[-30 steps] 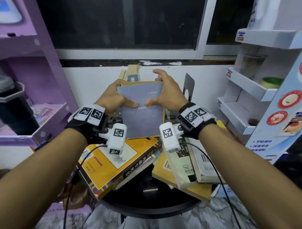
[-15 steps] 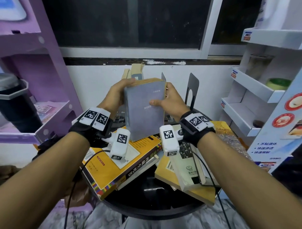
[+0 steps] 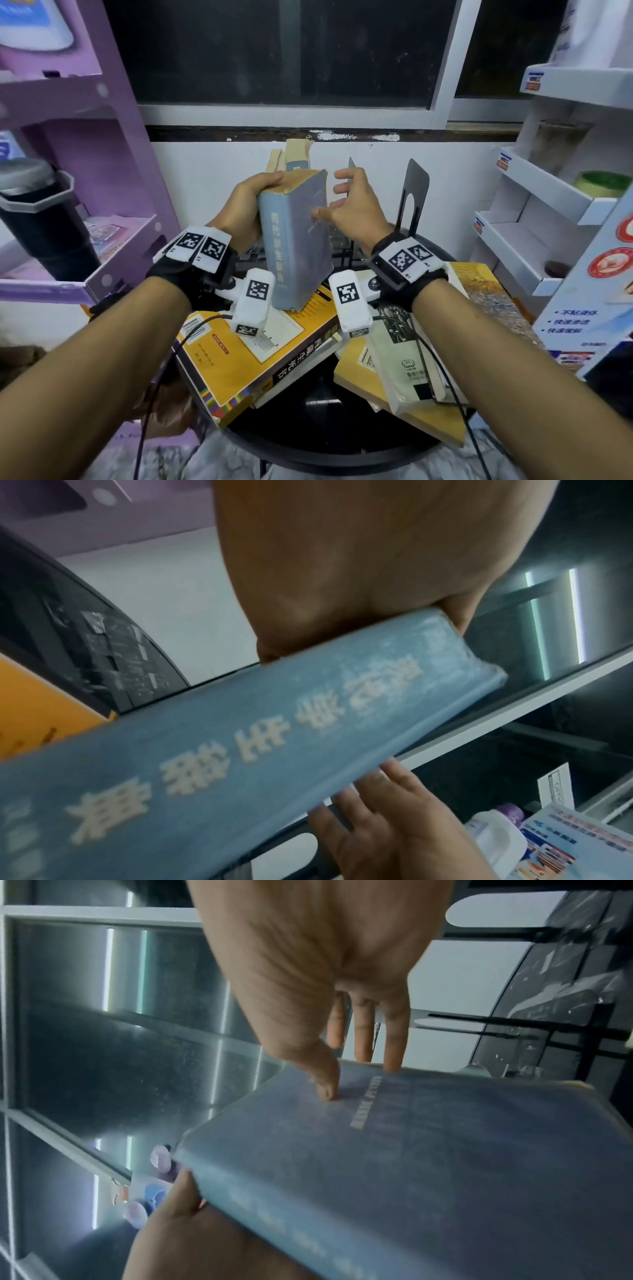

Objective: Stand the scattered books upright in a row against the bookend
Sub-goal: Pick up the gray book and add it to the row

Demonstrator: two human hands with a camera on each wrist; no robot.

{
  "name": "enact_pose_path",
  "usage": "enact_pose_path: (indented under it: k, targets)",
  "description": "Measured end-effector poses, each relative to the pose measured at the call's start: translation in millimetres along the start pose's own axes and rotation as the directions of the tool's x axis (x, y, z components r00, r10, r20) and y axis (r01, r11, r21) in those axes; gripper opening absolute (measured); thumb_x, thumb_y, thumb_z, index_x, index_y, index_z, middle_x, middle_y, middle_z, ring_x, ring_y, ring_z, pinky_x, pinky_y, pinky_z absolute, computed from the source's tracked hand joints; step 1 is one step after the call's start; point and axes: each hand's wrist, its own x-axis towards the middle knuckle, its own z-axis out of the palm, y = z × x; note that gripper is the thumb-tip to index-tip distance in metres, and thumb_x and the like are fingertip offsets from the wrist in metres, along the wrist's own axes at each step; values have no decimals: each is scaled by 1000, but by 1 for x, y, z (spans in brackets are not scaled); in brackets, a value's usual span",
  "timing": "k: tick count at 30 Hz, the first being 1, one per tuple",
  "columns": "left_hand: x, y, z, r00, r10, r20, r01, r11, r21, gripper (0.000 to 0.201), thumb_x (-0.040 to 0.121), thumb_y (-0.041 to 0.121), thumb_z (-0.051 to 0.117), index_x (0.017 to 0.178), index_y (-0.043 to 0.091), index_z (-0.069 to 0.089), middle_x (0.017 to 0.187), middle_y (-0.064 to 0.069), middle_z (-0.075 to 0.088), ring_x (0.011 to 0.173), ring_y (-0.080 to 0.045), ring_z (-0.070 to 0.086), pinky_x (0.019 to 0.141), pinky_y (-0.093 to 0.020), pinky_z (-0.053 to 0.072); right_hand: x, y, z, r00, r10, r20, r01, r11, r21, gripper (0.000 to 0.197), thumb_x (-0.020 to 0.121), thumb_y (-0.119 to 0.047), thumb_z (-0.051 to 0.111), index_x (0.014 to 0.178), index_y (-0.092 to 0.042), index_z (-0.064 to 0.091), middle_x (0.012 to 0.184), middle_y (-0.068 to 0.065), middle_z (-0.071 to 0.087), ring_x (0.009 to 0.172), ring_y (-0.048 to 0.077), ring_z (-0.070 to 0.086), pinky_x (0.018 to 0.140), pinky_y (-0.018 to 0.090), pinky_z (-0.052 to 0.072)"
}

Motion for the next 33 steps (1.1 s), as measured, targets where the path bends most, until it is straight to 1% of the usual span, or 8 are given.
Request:
enact_pose_path:
  k: [3,8,12,15,20,23,26,33]
  targets:
    - [0,-3,11,1000,23,21,-22,999,-40,43,94,32,41,119,4,62,112,-19,66,95,-27,61,89,-38,47,0,1,9,1000,-2,29,-1,997,73,34,87,1,58,118,-13,56,113,1,64,101,20,66,85,45,57]
    - [3,-3,14,999,43,-20,-41,996,76,38,90,31,46,124,16,54,106,4,61,94,-10,55,76,-30,43,-4,0,-2,995,18,101,-44,966,254,29,95,-1,49,122,-10,52,115,5,62,92,14,64,60,20,53]
    - [14,-4,10,993,43,-106,-28,990,138,66,67,48,61,124,15,57,115,1,61,105,-13,58,85,-35,43,-12,-3,-11,972,-3,236,-63,960,273,9,97,-20,52,102,-17,58,108,3,65,96,12,64,78,31,54]
    - [24,-6,8,983,52,-174,-22,986,167,83,55,56,64,124,12,54,119,-4,57,108,-19,57,90,-38,41,-21,-9,-15,961,-32,276,-22,982,189,26,92,-42,52,103,-21,63,115,1,62,107,14,57,91,39,47]
    - [35,-10,1,988,29,-154,-8,991,137,107,49,54,66,135,-3,38,111,-14,55,90,-20,59,71,-30,49,-41,-22,-12,942,-77,326,33,990,140,56,76,-54,54,123,-23,56,125,1,51,101,8,58,81,26,51]
    - [30,-5,7,991,24,-128,-4,987,158,83,66,48,66,128,-3,45,111,-15,56,97,-24,60,80,-33,52,-45,-19,-6,947,-139,289,153,988,-24,76,74,-52,72,139,-23,43,126,-1,53,106,11,59,87,30,53]
    - [36,-5,9,997,4,-78,13,975,221,33,95,28,51,117,4,50,102,-10,55,85,-17,56,63,-18,50,-50,-19,-1,962,-206,179,234,960,-155,80,71,-49,79,138,-24,43,122,-3,59,103,10,60,87,28,52]
    - [41,4,15,994,-36,-101,61,963,262,39,89,27,63,113,8,39,77,2,51,49,-2,56,45,-15,45,-51,-23,-8,980,-198,35,200,956,-215,63,73,-37,76,129,-22,51,104,-7,65,84,7,61,64,17,47]
